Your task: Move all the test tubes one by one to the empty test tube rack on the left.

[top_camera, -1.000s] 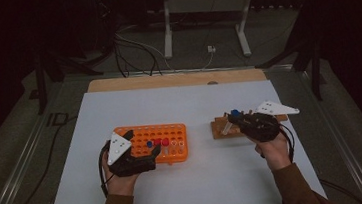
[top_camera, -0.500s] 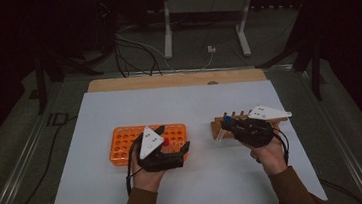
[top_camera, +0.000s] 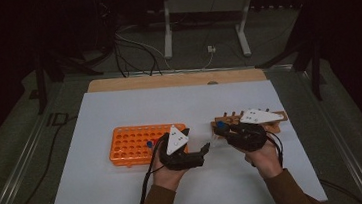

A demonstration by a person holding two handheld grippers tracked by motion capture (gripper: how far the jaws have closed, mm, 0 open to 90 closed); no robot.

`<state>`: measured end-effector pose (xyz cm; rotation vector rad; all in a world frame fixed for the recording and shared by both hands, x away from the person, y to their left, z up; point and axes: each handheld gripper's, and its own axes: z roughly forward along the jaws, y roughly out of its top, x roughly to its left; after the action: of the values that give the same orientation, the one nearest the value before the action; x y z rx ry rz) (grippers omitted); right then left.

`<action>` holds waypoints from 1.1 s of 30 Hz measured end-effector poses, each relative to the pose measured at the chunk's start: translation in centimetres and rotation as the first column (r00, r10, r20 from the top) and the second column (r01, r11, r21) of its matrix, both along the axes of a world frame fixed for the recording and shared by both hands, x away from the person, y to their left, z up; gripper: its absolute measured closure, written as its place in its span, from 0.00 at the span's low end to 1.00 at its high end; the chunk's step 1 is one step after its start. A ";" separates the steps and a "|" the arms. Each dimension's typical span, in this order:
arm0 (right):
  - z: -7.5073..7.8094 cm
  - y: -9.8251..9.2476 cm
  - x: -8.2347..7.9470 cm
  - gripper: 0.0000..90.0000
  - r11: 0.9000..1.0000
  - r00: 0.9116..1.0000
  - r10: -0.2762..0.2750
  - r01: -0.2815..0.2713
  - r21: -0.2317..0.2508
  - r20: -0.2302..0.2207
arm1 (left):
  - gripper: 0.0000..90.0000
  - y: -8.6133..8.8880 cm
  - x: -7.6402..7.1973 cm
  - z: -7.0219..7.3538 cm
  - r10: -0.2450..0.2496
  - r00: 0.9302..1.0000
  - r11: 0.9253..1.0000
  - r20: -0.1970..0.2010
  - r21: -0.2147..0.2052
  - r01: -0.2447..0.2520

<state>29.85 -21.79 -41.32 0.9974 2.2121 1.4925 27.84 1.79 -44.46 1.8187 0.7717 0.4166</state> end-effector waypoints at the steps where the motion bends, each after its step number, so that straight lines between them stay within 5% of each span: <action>1: 0.0 0.1 0.0 0.85 1.000 1.000 0.002 -0.002 -0.001 0.001 | 0.23 -0.2 0.0 -0.1 -0.003 1.000 1.000 -0.001 0.002 0.003; 21: -0.4 1.3 -0.3 0.85 0.999 0.999 0.048 -0.048 0.003 -0.021 | 0.62 -2.2 0.0 -0.6 -0.051 0.999 0.998 0.004 0.040 0.051; 33: -0.4 1.7 -0.6 0.85 0.997 0.997 0.073 -0.073 0.000 -0.005 | 0.85 -2.1 0.3 -0.6 -0.095 0.995 0.996 -0.019 -0.003 0.095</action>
<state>29.25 -20.11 -41.75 0.9306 2.2750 1.5224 28.13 -0.34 -45.11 1.8519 0.6960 0.3368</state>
